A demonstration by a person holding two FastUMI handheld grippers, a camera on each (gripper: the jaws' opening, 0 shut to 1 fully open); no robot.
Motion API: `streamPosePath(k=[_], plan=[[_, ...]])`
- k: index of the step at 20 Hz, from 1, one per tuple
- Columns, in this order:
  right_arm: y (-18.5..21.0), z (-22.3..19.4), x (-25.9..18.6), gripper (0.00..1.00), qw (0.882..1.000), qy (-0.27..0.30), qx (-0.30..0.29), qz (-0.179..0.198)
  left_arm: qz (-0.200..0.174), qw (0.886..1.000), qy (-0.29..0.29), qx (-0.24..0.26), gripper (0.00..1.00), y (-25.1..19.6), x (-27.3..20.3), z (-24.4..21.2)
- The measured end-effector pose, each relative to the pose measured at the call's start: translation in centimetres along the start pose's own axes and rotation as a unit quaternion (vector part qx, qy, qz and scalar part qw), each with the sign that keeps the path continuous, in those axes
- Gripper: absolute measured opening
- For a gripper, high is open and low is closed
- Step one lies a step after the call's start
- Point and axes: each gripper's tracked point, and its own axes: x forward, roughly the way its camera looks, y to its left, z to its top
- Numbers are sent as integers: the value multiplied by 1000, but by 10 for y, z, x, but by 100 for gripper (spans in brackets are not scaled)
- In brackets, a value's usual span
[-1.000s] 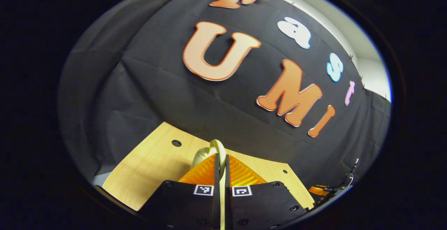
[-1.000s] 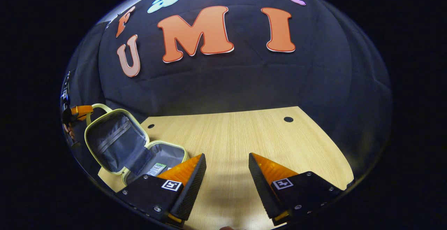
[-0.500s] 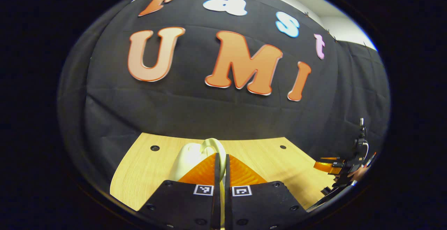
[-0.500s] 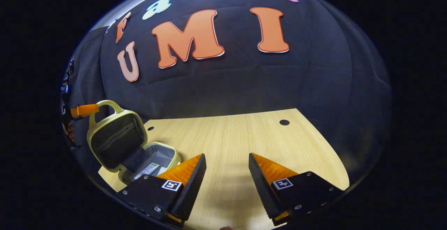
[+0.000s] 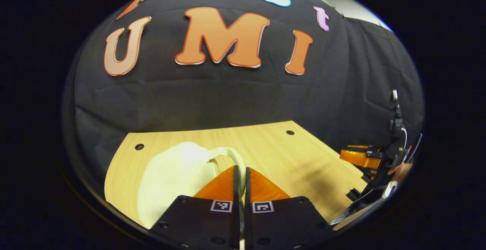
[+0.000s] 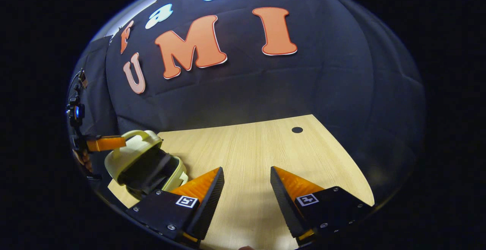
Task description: First open the suitcase, pack the skin care products into it, and then close the suitcase.
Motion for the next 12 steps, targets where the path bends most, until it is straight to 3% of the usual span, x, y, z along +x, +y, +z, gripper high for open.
streamPosePath(k=[6, 8, 10, 11, 12], plan=[[-27, -8, -20, 80, 1000, 1, 2, 3, 60, 989, 61, 120, 7, -37, 20, -52], [-37, -14, -31, 80, 1000, 6, 0, 6, 73, 986, 78, 126, 10, -43, 28, -64], [-46, -15, -41, 80, 1000, 6, -2, 6, 67, 991, 58, 103, 14, -59, 27, -60], [-49, -16, -43, 80, 1000, 7, -3, 4, 64, 993, 44, 94, 19, -68, 23, -56], [-51, -14, -47, 80, 1000, 6, -4, -2, 65, 993, 28, 94, 31, -75, 16, -48]])
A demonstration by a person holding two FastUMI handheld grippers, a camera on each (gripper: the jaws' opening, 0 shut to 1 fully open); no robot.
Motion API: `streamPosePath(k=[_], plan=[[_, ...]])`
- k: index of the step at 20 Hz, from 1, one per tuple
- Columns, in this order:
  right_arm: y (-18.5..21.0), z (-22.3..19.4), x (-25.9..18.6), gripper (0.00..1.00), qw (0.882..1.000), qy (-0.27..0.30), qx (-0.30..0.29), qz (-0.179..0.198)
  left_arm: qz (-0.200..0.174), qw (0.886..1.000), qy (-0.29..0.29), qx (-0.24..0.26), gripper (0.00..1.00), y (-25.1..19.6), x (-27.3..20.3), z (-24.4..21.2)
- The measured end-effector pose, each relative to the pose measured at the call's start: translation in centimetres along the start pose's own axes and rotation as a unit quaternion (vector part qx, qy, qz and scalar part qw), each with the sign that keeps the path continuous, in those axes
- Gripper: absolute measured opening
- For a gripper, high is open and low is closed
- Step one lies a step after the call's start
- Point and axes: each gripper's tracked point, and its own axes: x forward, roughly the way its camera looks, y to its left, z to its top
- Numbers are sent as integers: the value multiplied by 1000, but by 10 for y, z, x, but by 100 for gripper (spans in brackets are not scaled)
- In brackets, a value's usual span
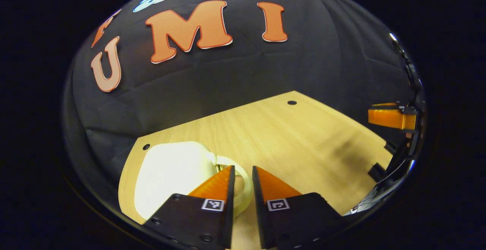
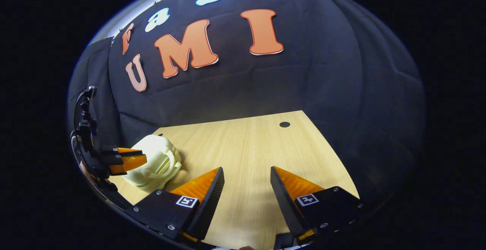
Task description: First open the suitcase, pack the skin care products into it, and then close the suitcase.
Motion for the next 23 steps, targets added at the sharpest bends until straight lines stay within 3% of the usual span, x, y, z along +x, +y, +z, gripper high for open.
streamPosePath(k=[3, 6, 7, 11, 12, 16, 21, 23], plan=[[-8, 6, -22, 80, 1000, -22, -1, -21, -4, 998, -57, 12, 50, -14, -22, 28], [-11, 14, -50, 80, 997, -44, -7, -59, -38, 994, -98, 15, 82, -31, -43, 44], [-12, 13, -60, 80, 997, -45, -7, -69, -43, 994, -102, 17, 86, -35, -49, 46], [-17, 18, -94, 80, 992, -70, -40, -99, -46, 987, -153, -3, 88, -41, -81, 61], [-19, 21, -102, 79, 990, -74, -48, -106, -42, 985, -169, -7, 93, -42, -91, 67], [-11, 37, -117, 79, 986, -105, -66, -109, 14, 980, -200, -12, 98, -29, -122, 76], [15, 41, -117, 80, 985, -126, -84, -84, 60, 978, -197, -41, 100, -6, -130, 67], [28, 39, -116, 80, 986, -130, -94, -56, 78, 976, -197, -56, 98, -2, -137, 64]])
